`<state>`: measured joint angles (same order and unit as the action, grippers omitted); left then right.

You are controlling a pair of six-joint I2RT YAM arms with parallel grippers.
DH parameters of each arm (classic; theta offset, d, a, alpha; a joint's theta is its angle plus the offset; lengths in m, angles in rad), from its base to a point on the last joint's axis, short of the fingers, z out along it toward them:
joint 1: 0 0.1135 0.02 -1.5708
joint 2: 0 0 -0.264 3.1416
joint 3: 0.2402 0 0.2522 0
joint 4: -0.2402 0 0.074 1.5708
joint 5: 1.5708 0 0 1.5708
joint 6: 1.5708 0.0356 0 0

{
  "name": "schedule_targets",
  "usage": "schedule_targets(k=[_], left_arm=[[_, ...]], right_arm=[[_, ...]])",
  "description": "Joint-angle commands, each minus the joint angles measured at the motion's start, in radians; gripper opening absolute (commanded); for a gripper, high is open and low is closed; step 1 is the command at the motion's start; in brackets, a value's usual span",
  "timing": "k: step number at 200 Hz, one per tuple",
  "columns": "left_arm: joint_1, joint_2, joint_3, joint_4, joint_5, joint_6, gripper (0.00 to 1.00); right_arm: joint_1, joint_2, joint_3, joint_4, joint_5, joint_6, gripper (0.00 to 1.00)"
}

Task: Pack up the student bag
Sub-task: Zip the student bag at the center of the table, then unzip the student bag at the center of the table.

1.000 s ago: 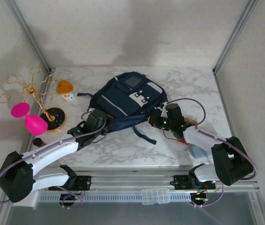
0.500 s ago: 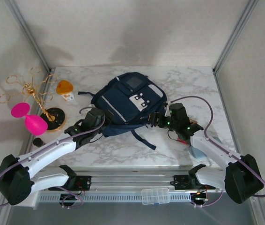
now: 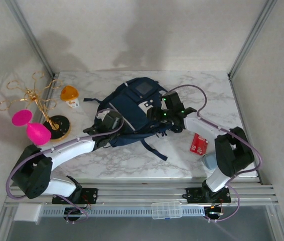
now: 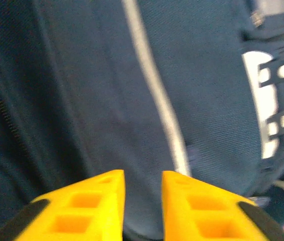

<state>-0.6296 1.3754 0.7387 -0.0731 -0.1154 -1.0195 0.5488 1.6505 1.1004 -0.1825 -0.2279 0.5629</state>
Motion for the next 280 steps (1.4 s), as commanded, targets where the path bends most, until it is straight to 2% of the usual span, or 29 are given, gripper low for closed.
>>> schedule_targets(k=[1, 16, 55, 97, 124, 151, 176, 199, 220, 245, 258, 280], left_arm=[[-0.01, -0.018, -0.093, 0.024, 0.004, -0.031, 0.16], [-0.012, -0.032, -0.15, 0.069, 0.025, -0.038, 0.14], [-0.013, -0.031, -0.191, 0.05, -0.004, -0.038, 0.11], [-0.01, -0.022, -0.206, 0.038, -0.032, -0.044, 0.1], [-0.002, -0.013, -0.208, 0.026, -0.034, -0.029, 0.11], [0.014, 0.005, -0.208, 0.027, -0.06, -0.008, 0.11], [0.046, 0.039, -0.181, 0.057, -0.051, 0.05, 0.1], [0.061, 0.079, -0.131, 0.086, -0.072, 0.098, 0.09], [0.088, 0.095, -0.083, 0.119, -0.085, 0.154, 0.09], [0.16, 0.113, -0.02, 0.127, -0.051, 0.239, 0.1], [0.184, 0.116, 0.008, 0.118, -0.073, 0.259, 0.1], [0.208, 0.14, 0.052, 0.185, -0.018, 0.314, 0.11]], right_arm=[[0.025, 0.046, 0.064, -0.037, -0.04, -0.039, 0.63], [0.037, 0.108, 0.115, -0.06, -0.047, -0.057, 0.6], [0.07, 0.2, 0.199, -0.089, -0.049, -0.091, 0.47], [0.073, 0.276, 0.292, -0.221, 0.107, -0.13, 0.52], [0.076, 0.296, 0.282, -0.214, 0.029, -0.149, 0.55], [0.079, 0.305, 0.265, -0.152, -0.145, -0.179, 0.41], [0.078, 0.284, 0.285, -0.162, -0.128, -0.168, 0.21], [0.076, 0.241, 0.276, -0.077, -0.185, -0.142, 0.0], [0.061, 0.212, 0.277, -0.016, -0.245, -0.086, 0.0], [0.005, 0.115, 0.218, 0.135, -0.322, 0.077, 0.0], [-0.021, 0.053, 0.155, 0.235, -0.326, 0.165, 0.0], [-0.034, -0.02, 0.089, 0.343, -0.324, 0.251, 0.0]])
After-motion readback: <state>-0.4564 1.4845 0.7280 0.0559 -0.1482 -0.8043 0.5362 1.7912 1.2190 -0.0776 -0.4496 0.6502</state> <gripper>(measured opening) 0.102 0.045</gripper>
